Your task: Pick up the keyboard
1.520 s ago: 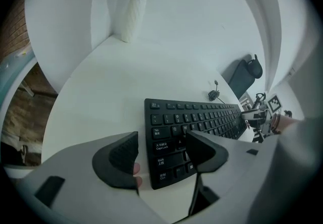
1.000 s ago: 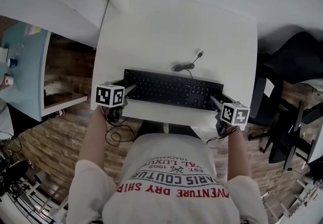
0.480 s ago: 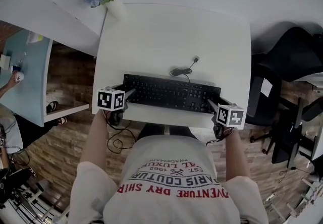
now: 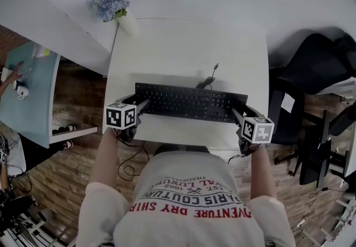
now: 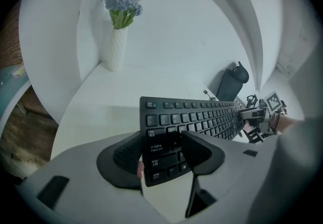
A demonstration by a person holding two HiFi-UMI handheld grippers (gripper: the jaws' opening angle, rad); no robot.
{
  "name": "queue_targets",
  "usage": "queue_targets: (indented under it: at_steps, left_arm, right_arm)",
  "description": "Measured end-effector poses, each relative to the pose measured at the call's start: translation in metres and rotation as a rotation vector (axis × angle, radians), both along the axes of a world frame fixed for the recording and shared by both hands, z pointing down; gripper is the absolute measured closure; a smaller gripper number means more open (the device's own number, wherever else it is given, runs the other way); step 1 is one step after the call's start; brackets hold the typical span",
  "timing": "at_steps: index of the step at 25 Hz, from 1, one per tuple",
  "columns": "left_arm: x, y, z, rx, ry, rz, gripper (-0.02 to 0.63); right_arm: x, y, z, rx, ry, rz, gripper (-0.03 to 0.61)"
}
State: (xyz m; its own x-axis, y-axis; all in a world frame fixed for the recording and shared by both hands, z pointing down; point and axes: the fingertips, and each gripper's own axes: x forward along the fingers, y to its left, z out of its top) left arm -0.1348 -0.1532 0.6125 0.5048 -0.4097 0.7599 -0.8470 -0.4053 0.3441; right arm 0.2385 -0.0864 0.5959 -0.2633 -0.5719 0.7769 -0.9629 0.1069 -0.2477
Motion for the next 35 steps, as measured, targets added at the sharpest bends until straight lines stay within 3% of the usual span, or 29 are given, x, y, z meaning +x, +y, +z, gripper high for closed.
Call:
queue_targets:
  at_steps: [5,24,29,35]
  left_arm:
    - [0.011,-0.024,-0.048,0.156,0.017,0.007,0.362]
    - [0.026,-0.077,-0.217,0.598,0.110,0.006,0.362]
    - [0.030,-0.073,-0.252,0.681,0.137,0.005,0.362]
    - [0.028,-0.070,-0.274,0.738,0.159,0.016,0.367]
  right_arm:
    - [0.010,-0.018,-0.042,0.097,0.025,0.022,0.336]
    - [0.024,-0.064,-0.199,0.470,0.104,0.046,0.334]
    - [0.029,-0.061,-0.233,0.559,0.117,0.046,0.334]
    - [0.028,-0.059,-0.250,0.588,0.124,0.056,0.334]
